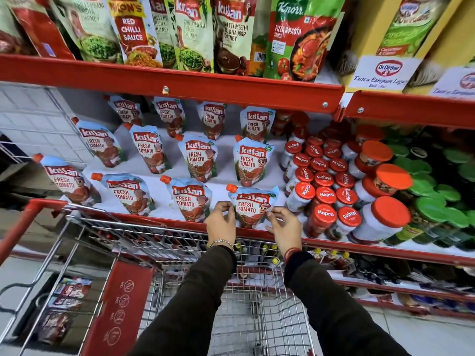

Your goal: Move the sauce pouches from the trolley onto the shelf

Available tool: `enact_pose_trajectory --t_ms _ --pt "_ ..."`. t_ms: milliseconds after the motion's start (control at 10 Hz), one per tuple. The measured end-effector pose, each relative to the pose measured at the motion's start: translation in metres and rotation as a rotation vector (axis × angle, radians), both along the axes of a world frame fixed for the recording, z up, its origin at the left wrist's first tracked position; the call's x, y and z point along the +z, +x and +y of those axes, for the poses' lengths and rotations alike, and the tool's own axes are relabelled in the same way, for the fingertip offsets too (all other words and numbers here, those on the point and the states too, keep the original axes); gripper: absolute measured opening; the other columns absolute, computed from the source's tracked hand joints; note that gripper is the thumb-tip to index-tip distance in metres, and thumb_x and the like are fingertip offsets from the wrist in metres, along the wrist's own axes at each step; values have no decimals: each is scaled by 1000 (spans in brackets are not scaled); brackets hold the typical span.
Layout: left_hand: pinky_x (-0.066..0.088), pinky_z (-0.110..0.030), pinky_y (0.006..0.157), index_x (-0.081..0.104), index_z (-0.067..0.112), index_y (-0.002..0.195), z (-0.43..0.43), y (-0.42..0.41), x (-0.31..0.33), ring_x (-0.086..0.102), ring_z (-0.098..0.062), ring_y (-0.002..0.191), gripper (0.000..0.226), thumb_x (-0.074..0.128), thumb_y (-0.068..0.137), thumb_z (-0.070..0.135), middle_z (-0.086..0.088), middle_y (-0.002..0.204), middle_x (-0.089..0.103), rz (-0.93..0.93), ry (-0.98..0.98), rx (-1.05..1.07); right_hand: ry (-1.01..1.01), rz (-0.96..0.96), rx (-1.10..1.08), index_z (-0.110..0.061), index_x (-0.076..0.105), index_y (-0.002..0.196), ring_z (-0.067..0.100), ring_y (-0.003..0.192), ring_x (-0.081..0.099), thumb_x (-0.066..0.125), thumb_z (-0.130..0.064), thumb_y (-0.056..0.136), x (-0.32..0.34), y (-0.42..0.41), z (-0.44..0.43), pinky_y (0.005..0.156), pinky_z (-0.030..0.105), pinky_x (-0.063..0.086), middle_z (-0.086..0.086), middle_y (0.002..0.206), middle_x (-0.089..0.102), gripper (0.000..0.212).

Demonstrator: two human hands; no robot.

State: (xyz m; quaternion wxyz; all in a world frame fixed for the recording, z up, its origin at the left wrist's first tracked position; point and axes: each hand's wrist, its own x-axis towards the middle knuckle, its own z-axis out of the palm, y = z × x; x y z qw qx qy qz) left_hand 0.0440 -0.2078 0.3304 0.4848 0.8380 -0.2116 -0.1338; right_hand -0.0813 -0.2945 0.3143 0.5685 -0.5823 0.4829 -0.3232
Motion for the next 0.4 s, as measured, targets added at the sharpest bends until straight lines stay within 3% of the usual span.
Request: enact_pose_trajectory --t_ms 100,200,300,400 --pt "55 -32 87 62 5 116 4 -4 5 69 -30 100 23 56 95 12 -16 111 71 12 -27 -24 30 10 57 -6 60 123 27 108 65 58 -4 95 7 -5 3 90 44 59 7 107 66 28" --pt "55 -32 91 60 7 120 13 -8 9 65 -27 108 25 52 97 9 -13 119 67 -4 -143 -35 -29 -4 71 -11 60 125 24 112 65 57 -5 96 23 -20 6 96 48 57 5 113 68 30" --pt "54 -42 97 55 12 125 28 -16 25 58 -20 114 27 46 100 18 -8 127 58 -95 -268 -49 -93 -101 47 -11 62 121 26 112 66 56 -7 97 71 -44 13 89 38 61 8 115 69 25" --pt "45 -32 102 53 17 126 39 -26 52 50 -12 116 26 43 101 20 -2 124 51 -266 -404 -32 -308 -221 15 -14 65 115 23 107 69 59 -7 96 133 -75 19 86 39 62 10 113 71 22"
